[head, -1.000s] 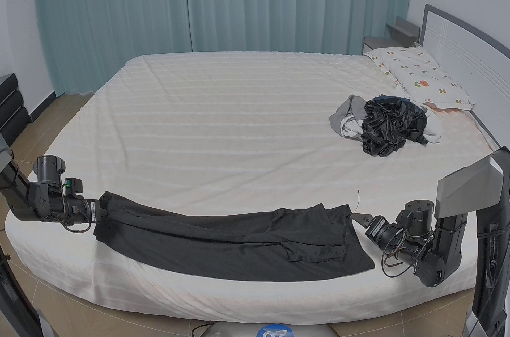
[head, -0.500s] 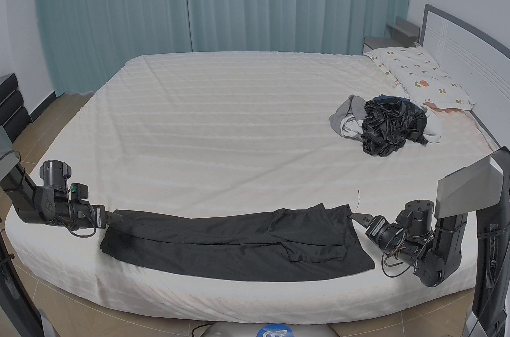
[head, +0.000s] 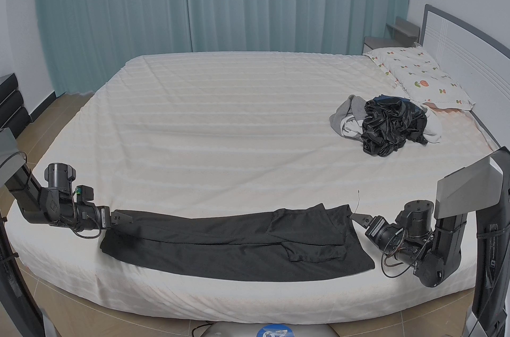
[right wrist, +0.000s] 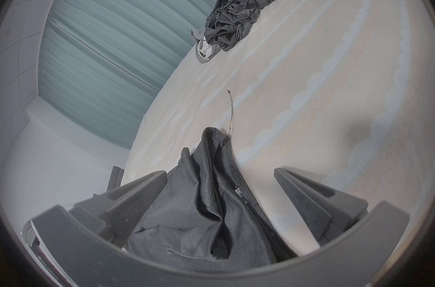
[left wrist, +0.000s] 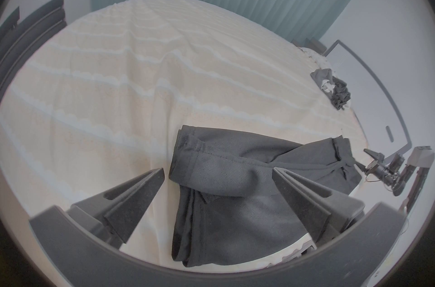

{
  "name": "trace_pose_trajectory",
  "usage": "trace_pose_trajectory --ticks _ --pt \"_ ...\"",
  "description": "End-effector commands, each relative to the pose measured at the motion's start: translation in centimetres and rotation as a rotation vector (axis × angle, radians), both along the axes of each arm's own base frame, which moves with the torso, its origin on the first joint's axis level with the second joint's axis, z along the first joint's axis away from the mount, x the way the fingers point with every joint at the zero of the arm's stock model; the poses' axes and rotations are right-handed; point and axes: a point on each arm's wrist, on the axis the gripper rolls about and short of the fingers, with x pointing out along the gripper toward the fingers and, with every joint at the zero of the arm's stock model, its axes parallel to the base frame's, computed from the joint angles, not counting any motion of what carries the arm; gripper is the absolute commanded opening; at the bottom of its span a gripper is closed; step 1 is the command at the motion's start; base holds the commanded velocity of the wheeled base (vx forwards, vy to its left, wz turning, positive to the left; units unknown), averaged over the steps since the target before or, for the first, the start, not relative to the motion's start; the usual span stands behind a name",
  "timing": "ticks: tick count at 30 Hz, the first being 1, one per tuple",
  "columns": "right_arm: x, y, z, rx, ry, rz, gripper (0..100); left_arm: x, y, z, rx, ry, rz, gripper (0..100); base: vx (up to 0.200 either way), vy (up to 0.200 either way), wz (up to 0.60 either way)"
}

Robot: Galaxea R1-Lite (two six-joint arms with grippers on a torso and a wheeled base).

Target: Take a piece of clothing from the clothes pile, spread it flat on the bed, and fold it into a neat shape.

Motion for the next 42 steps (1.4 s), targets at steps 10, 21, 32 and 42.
trace_pose_trajectory --ticks 10,21,32,42 --pt "0.0 0.0 -0.2 0.0 -0.004 0.002 100 1.5 3.4 -3.2 -0.158 0.013 0.009 100 0.0 0.0 0.0" --pt "0.0 0.0 -0.3 -0.003 0.001 0.001 100 1.3 3.3 -3.2 -0.234 0.007 -0.024 100 0.0 0.0 0.0" --pt "0.0 0.0 -0.3 -0.003 0.001 0.002 100 1.2 3.4 -4.4 -0.204 0.016 -0.052 100 0.0 0.0 0.0" --pt "0.0 0.1 -0.3 -0.003 0.001 0.002 100 1.3 3.3 -4.6 -0.208 0.019 -0.06 100 0.0 0.0 0.0"
